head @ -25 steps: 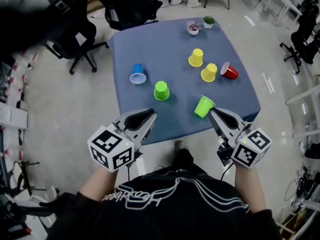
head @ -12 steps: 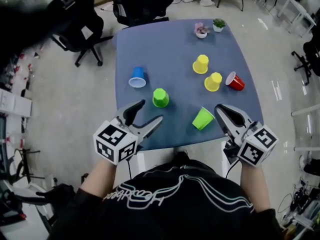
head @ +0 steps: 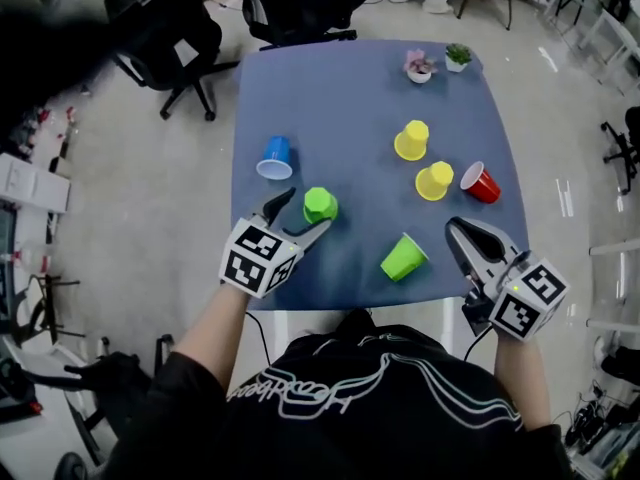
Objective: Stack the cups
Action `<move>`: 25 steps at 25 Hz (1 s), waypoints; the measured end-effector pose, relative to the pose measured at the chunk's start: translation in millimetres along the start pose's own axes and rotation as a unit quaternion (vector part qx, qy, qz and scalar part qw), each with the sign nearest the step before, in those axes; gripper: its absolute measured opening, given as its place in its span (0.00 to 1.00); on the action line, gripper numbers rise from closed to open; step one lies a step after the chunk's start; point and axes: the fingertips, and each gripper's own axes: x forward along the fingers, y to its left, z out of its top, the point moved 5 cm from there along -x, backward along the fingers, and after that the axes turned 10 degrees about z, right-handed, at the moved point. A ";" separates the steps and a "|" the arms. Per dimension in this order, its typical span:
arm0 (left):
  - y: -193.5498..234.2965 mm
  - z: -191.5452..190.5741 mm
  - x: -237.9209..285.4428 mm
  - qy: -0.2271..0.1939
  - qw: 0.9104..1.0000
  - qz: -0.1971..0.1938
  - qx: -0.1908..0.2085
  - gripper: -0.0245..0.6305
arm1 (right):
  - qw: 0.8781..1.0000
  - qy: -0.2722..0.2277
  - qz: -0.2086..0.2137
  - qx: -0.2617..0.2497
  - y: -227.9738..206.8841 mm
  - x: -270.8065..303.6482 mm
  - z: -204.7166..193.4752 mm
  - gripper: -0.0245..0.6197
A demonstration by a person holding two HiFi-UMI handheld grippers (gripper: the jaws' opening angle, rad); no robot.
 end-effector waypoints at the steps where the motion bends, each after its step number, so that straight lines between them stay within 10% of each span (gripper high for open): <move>1: -0.1 -0.9 5.8 0.004 1.000 0.003 0.002 0.55 | 1.000 0.004 0.001 0.000 -4.4 -1.4 -0.2 0.09; 25: 1.7 -12.7 32.6 -0.004 0.999 -0.004 -0.032 0.42 | 0.999 0.033 0.015 -0.009 -36.7 9.0 -1.3 0.11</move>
